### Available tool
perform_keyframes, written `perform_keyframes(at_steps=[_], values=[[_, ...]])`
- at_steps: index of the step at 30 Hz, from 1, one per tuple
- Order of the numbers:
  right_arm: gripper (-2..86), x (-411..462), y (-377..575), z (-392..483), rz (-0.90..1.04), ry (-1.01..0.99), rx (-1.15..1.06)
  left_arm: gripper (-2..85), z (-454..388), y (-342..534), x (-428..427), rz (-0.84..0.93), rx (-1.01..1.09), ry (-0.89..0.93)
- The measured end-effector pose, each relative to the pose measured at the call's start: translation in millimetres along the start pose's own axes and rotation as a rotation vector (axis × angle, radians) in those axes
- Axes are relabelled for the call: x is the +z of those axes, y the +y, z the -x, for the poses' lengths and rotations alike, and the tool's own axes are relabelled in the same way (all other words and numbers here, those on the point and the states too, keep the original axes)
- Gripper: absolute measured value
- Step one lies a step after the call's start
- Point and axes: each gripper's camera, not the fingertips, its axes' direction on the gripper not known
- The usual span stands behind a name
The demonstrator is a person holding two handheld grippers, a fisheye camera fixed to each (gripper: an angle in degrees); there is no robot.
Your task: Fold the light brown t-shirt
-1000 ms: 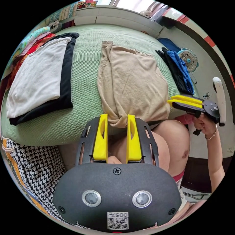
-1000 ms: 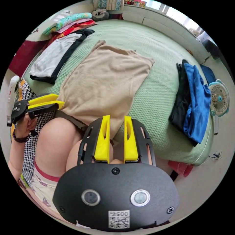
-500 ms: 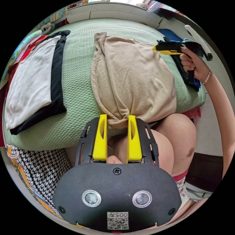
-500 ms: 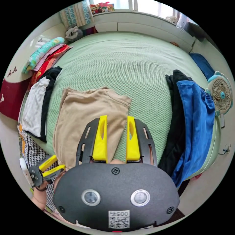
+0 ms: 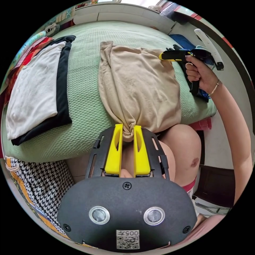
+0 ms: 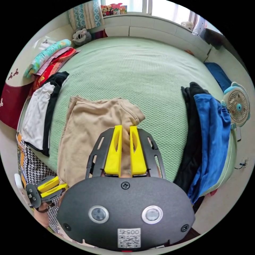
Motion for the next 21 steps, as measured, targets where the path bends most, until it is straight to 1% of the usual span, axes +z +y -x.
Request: perform_keyframes(at_steps=[5, 9, 17, 21], values=[[0.8, -68, 10, 2, -0.075, 0.074, -0.045, 6.8, -43, 0, -39, -0.082, 0.041, 0.003], [0.8, -109, 23, -11, -0.124, 0.098, -0.036, 6.1, -87, 1, -70, -0.138, 0.095, 0.001], [0.7, -198, 53, -70, -0.229, 0.189, 0.008, 5.9, -175, -6, -123, -0.25, 0.212, 0.012], [0.7, -244, 51, -104, -0.283, 0.251, 0.017, 5.9, -233, -29, -148, -0.325, 0.281, 0.056]])
